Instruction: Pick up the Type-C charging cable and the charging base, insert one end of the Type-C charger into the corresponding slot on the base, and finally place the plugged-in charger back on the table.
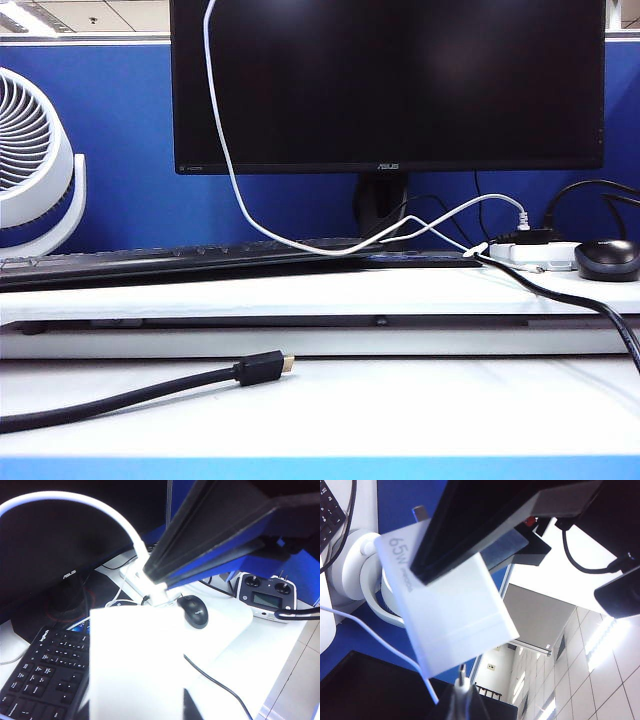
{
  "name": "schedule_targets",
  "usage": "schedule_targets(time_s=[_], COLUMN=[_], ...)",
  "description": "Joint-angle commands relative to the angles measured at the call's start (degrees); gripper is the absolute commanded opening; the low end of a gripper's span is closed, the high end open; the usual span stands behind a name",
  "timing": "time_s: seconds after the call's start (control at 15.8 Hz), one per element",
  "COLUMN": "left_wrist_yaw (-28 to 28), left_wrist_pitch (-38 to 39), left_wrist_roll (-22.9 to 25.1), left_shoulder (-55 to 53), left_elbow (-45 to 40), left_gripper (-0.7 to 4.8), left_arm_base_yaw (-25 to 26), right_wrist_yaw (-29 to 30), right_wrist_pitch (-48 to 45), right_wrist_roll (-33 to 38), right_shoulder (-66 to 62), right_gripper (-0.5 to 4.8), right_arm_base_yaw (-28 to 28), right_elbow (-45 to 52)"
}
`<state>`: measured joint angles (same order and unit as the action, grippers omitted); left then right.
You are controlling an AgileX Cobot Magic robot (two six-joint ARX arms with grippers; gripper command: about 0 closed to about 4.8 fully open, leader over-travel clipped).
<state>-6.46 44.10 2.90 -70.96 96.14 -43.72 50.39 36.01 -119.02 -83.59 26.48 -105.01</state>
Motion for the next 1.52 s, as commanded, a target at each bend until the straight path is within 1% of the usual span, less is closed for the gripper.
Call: schedule_targets(time_s=[0.06, 0.82, 1.01, 1.27, 1.46, 1.52], left_wrist_yaw=[-0.3, -0.4, -0.4, -0.2, -0.2, -0.2], left_wrist_pitch=[-0.3, -0.3, -0.3, -0.6, -0.8, -0.8], left_wrist_roll=[-0.4, -0.4, -2.0, -4.4, -8.0, -7.5], left_shoulder=[0.3, 0.3, 0.3, 0.3, 0.3, 0.3], left_elbow=[0.2, 0.3, 0.3, 0.3, 0.2, 0.2], left_gripper=[0.19, 0.19, 0.19, 0.19, 0.17, 0.17], left_arm_base_yaw=[0.0, 0.0, 0.0, 0.0, 0.0, 0.0], right_wrist_yaw=[0.6, 1.5, 2.5, 2.5, 2.3, 2.3], right_wrist_pitch=[-0.3, -0.3, -0.7, -0.7, -0.9, -1.2], right_wrist_roll=[0.1, 0.1, 0.1, 0.1, 0.1, 0.1], right_shoulder=[0.2, -1.1, -1.4, -1.4, -1.4, -1.4], right_gripper=[0.03, 0.03, 0.03, 0.03, 0.03, 0.03], right_arm_base_yaw=[0.1, 0.1, 0.2, 0.2, 0.2, 0.4], right_elbow=[-0.2, -0.2, -0.2, -0.2, -0.2, -0.2])
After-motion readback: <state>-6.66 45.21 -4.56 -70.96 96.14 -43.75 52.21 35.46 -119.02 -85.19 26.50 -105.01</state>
